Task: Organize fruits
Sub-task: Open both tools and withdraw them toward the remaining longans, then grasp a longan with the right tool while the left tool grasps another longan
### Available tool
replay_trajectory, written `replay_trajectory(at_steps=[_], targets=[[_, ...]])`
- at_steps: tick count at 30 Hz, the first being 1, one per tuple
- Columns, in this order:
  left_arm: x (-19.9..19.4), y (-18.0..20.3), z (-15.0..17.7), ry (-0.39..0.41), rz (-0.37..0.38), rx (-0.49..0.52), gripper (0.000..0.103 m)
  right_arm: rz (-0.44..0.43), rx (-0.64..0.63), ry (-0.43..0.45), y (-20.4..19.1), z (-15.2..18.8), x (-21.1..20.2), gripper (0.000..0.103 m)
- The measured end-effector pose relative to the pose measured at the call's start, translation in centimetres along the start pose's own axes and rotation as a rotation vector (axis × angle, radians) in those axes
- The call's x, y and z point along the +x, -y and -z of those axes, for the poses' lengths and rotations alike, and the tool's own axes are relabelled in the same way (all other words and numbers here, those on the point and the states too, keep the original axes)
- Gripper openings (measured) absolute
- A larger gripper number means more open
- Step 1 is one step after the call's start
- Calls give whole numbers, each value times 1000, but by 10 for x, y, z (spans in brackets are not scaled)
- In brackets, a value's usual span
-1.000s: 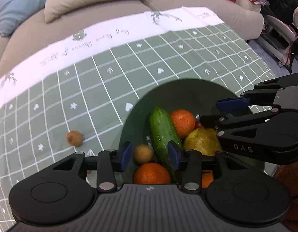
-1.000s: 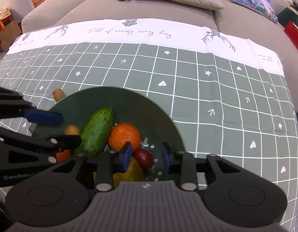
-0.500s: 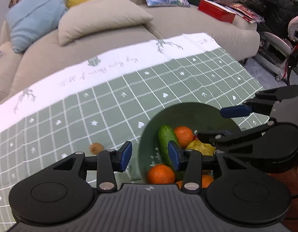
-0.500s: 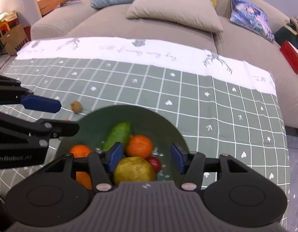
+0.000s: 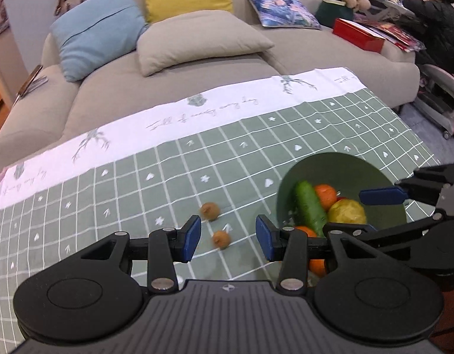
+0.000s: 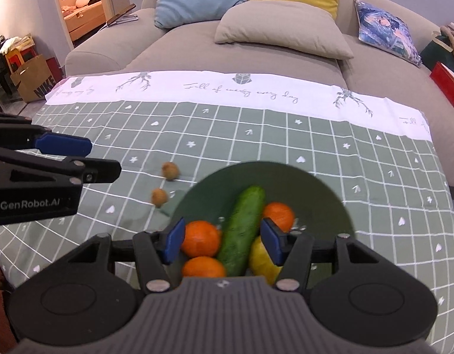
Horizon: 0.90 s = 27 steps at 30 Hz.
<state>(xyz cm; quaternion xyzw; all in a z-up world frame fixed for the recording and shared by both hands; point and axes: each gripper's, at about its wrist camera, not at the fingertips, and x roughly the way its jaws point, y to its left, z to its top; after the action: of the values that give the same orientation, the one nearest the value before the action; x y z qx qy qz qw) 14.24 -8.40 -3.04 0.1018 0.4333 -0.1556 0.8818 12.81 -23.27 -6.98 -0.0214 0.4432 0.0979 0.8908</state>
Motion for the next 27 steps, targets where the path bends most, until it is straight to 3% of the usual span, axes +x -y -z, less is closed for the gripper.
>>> replay_trajectory(at_steps=[12,23,27], targets=[[-3,-41,34,-5,2,-95,51,-20,-37,18,-38,6,7,54],[4,-67,41,11,21,-122,51,-63,-159,42,-65,-8,18,53],[10,-75,41,17,29,-107,51,-84,-220,45,-64,-19,25,43]])
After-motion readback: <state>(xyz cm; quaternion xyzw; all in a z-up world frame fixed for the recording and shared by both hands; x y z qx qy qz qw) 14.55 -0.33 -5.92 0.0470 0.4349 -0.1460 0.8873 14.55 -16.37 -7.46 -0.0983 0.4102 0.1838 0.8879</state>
